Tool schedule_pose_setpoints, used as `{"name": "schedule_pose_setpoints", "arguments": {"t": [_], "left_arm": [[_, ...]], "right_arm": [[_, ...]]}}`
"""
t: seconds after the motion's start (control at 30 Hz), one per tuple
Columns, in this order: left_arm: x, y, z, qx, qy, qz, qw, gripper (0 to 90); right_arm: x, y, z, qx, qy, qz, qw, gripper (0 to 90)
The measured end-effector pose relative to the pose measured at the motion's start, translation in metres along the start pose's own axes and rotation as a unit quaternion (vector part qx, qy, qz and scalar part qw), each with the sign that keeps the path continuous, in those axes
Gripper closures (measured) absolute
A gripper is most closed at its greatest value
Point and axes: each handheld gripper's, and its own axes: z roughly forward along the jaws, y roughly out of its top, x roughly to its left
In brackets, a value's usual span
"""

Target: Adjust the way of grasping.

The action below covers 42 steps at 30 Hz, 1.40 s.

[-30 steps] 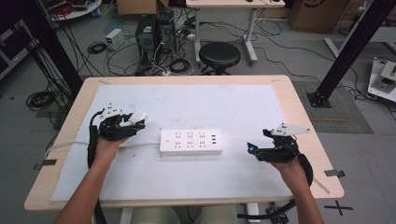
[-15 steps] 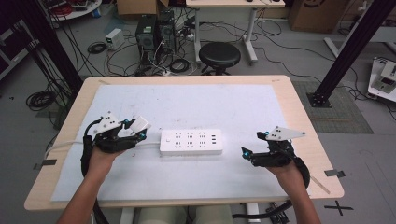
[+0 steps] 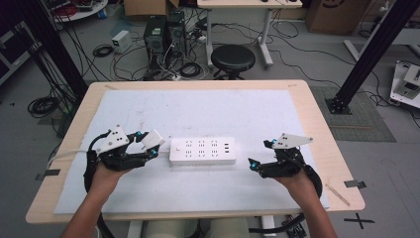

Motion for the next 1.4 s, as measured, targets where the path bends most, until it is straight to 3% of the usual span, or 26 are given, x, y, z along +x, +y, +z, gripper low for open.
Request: {"name": "schedule_pose_setpoints", "arguments": {"t": [0.2,0.47,0.5,0.7,0.97,1.2,1.4], "left_arm": [[-0.003,-0.002,0.000,0.008,-0.019,0.016,0.9997,42.5],[-0.013,-0.003,0.004,0.006,-0.044,0.037,0.9983,42.5],[-0.018,-0.002,0.008,0.010,-0.054,0.052,0.9971,42.5],[-0.028,0.001,0.016,0.017,-0.074,0.082,0.9938,42.5],[-0.037,0.002,0.022,0.020,-0.098,0.096,0.9904,42.5],[-0.043,0.003,0.031,0.023,-0.113,0.109,0.9873,42.5],[-0.048,0.004,0.036,0.029,-0.121,0.123,0.9846,42.4]], "right_arm": [[0.000,0.002,0.004,0.004,0.005,-0.002,1.0000,17.1],[0.003,0.008,0.008,0.009,0.032,0.009,0.9994,17.1],[0.005,0.010,0.008,0.009,0.040,0.013,0.9991,17.2],[0.007,0.016,0.007,0.010,0.058,0.025,0.9980,17.5],[0.013,0.023,0.013,0.013,0.088,0.038,0.9953,17.6],[0.018,0.029,0.020,0.016,0.125,0.061,0.9902,17.6],[0.024,0.037,0.027,0.031,0.134,0.049,0.9893,17.5]]}}
